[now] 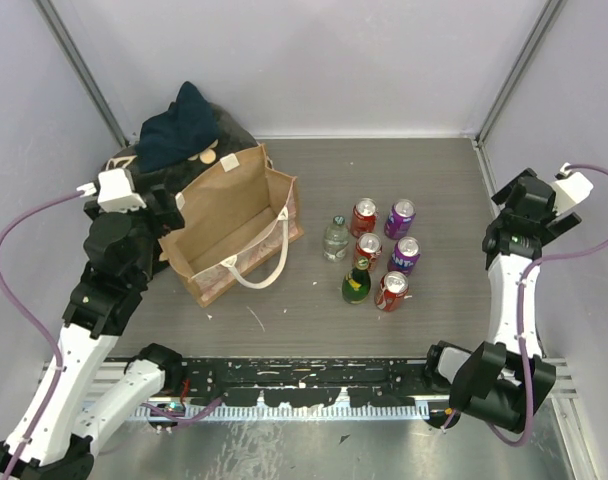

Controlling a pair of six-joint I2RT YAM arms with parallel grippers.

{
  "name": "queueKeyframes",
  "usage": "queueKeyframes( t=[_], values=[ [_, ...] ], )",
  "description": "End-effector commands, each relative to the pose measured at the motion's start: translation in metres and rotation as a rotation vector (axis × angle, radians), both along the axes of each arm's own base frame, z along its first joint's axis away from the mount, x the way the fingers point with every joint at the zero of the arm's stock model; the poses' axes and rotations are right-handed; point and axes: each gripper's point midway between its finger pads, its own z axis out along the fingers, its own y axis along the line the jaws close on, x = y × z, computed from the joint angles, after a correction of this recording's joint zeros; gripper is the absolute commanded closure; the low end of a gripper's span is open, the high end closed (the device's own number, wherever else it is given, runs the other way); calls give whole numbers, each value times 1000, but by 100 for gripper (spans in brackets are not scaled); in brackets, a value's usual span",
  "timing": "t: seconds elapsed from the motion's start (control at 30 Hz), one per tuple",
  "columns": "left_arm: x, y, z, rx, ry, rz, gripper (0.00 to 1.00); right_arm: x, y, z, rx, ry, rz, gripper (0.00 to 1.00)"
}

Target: Take the beverage out of the canvas bag

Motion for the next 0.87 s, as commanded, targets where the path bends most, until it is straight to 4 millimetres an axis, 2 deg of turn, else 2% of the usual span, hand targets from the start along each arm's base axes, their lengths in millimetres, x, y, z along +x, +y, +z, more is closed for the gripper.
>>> queueKeyframes(
  t=[0.0,0.33,0.63,0.83],
  values=[
    [-16,20,-5,43,11,74,2,-17,5,22,16,-93,-60,0],
    [-35,38,-12,29,-12,138,2,-24,-6,3,79,29,-176,0],
    [-46,47,-29,12,6,183,2,-27,-5,11,66,-7,-177,0],
    [-52,55,-34,13,9,224,2,-26,-6,7,66,13,-187,0]
  ],
)
